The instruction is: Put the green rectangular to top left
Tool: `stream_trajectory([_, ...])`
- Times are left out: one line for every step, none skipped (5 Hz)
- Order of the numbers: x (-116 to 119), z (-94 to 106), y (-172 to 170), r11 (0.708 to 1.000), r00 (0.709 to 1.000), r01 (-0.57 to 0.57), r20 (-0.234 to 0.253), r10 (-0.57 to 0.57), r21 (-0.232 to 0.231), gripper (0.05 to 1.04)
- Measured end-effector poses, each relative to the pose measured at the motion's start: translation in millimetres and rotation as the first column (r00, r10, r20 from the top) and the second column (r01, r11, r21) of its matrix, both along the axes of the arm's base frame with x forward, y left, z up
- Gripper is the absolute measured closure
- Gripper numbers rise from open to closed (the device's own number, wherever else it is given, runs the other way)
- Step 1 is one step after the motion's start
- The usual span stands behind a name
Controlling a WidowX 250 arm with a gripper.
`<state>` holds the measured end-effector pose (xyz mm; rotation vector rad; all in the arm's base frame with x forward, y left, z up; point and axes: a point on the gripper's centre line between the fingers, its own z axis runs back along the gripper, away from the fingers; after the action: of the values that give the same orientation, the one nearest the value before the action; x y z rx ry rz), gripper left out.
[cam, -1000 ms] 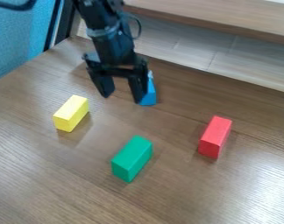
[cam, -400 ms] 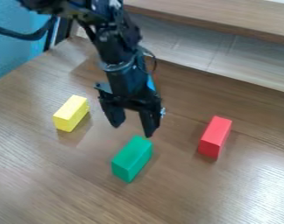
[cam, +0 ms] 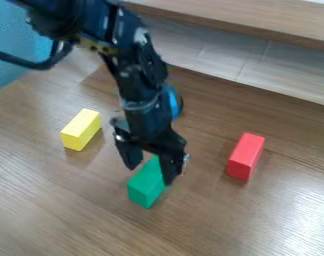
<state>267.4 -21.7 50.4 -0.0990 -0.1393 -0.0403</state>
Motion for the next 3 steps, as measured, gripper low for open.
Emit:
stream_trajectory([-5.4, -9.9, -3.5, 1.000, 1.000, 0.000, -0.029, 0.001, 0.030, 0.133])
stream_trajectory([-11.5, -20.2, -4.4, 0.997, 0.998, -0.038, -0.054, 0.042, 0.070, 0.425])
stream_trajectory([-13.3, -20.4, -4.6, 0.995, 0.997, -0.039, -0.063, 0.045, 0.088, 0.492])
